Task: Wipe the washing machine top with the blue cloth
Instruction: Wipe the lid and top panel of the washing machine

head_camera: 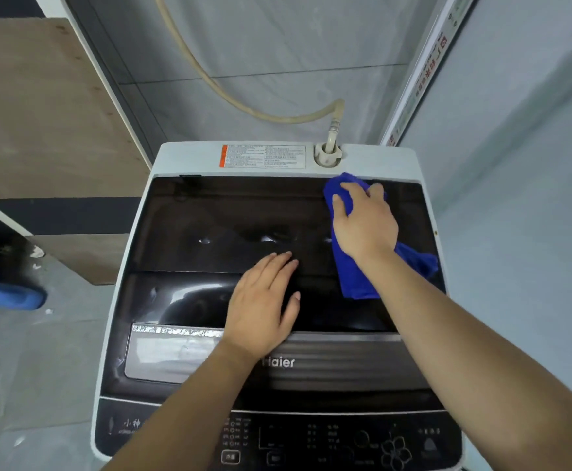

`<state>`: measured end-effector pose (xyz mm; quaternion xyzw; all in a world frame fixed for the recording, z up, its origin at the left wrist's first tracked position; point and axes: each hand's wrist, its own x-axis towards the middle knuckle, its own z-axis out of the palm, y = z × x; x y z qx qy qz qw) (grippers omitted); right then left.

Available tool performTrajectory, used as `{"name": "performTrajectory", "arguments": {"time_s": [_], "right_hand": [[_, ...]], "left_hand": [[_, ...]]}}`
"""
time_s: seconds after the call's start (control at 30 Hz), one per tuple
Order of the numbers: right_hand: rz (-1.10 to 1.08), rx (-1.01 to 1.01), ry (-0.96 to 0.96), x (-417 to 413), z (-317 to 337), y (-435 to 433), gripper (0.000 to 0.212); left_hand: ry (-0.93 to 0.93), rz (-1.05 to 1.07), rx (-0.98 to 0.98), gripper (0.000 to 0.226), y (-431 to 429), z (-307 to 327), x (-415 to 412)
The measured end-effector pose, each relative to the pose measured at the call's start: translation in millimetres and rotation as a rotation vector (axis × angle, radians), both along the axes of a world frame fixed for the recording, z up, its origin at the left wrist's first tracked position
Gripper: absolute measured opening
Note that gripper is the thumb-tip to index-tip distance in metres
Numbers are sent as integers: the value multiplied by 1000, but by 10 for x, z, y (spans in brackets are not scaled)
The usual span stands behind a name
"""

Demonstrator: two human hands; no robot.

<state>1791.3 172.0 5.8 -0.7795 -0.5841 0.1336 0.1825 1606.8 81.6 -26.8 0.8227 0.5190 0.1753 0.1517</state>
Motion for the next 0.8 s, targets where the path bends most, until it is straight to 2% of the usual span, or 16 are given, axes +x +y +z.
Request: {"name": "performTrajectory", "arguments": {"time_s": [0.13,0.2,0.33,0.53,0.7,0.8], "right_hand": [[-14,32,-35,-168,-46,-774,41],[-51,13,-39,-247,-37,-892,41],[-50,-3,-106,-304,-44,-465,41],[-1,-27,-98,-385,-10,188,42],[112,-58,-111,-384,-1,-698,44],[80,-103,-82,-350,5,-898,45]], "left_hand": [[-28,-36,-16,49,-18,-51,-113],[-36,-30,-19,49,-8,-45,-104],[-25,-23,-30,49,13,-58,-105],[-19,-21,-40,48,24,-28,-103],[-26,-29,-38,48,1,-42,-119],[-32,-23,-33,47,9,-57,-114]]}}
